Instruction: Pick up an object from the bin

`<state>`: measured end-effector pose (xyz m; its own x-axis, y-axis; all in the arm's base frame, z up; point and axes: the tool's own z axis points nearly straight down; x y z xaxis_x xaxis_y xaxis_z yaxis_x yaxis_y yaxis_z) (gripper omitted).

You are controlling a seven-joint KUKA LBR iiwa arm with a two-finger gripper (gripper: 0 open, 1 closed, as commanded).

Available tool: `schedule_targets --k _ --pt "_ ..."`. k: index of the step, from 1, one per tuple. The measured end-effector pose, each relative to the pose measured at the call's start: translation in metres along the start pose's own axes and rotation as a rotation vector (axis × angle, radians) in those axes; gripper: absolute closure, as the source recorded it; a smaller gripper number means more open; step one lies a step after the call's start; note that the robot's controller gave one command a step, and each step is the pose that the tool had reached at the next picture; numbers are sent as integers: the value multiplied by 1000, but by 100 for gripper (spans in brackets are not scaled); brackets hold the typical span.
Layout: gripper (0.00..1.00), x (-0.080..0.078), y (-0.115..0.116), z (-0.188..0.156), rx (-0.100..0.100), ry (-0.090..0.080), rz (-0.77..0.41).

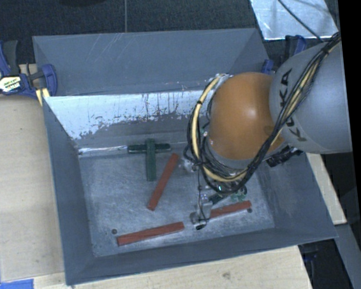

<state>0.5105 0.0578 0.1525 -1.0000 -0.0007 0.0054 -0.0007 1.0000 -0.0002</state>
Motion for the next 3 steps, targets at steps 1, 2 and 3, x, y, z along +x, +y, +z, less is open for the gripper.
schedule_targets --k 1,2,3 --pt "0 14 29 81 0 -17 -148" --pt "100 13 29 80 -1 -19 -147" --pt "100 15 29 -52 0 -16 -216"
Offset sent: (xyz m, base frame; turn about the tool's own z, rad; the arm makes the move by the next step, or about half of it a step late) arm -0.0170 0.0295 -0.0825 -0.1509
